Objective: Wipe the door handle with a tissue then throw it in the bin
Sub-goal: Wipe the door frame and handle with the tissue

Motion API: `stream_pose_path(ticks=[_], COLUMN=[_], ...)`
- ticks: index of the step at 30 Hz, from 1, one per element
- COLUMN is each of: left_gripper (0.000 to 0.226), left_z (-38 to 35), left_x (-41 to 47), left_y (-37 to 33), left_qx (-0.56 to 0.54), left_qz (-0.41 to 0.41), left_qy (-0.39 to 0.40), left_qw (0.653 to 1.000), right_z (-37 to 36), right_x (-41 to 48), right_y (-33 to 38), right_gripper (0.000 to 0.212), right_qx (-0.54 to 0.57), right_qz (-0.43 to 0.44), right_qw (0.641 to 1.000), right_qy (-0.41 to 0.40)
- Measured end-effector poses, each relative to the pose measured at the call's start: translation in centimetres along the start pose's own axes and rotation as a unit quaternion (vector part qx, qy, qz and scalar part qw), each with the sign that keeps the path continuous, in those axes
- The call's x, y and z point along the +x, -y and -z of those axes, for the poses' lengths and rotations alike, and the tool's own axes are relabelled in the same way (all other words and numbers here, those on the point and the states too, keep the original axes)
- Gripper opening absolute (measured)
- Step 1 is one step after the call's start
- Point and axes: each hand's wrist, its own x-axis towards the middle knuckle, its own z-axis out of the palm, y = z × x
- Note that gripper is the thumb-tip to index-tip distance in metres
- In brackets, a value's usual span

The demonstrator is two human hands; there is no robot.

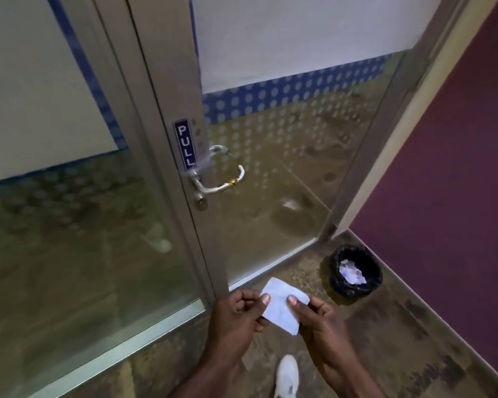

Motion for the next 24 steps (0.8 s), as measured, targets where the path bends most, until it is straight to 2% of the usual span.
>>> stream_pose_path(ticks=[6,11,14,17,20,22,24], left_gripper=[0.015,0.02,0.018,0.008,0.027,0.039,0.05], left_z=[0.8,1.1,2.1,3.2,4.1,4.8,5.4], left_x=[4.0,6.5,8.2,9.7,11.0,11.8,12.6], left_y=[-5.0,-9.0,-10.6,-11.8,-13.1,-14.2,-15.5], left_qx=[0.019,0.155,0.246,0.345,0.416,0.443,0.46], left_qz=[-0.057,-0.178,-0.269,-0.359,-0.402,-0.42,-0.425], left_qy=[-0.136,-0.262,-0.329,-0.385,-0.423,-0.437,-0.447], left_qw=[0.989,0.936,0.871,0.777,0.697,0.661,0.639], right_z=[-4.0,-6.9,-8.9,-11.4,-14.4,-16.8,-19.3], right_x=[7.1,13.2,16.7,19.1,20.5,21.3,22.0], right_y=[4.4,9.6,11.8,12.9,13.7,14.1,14.4], right_gripper=[0.025,0.007,0.006,0.015,0.017,0.019,0.02], right_qx=[-0.022,-0.115,-0.161,-0.199,-0.197,-0.193,-0.2], right_qz=[0.001,0.125,0.184,0.254,0.297,0.324,0.362], right_qw=[0.999,0.985,0.969,0.945,0.931,0.921,0.903], right_qy=[0.049,0.024,0.031,0.055,0.078,0.099,0.116])
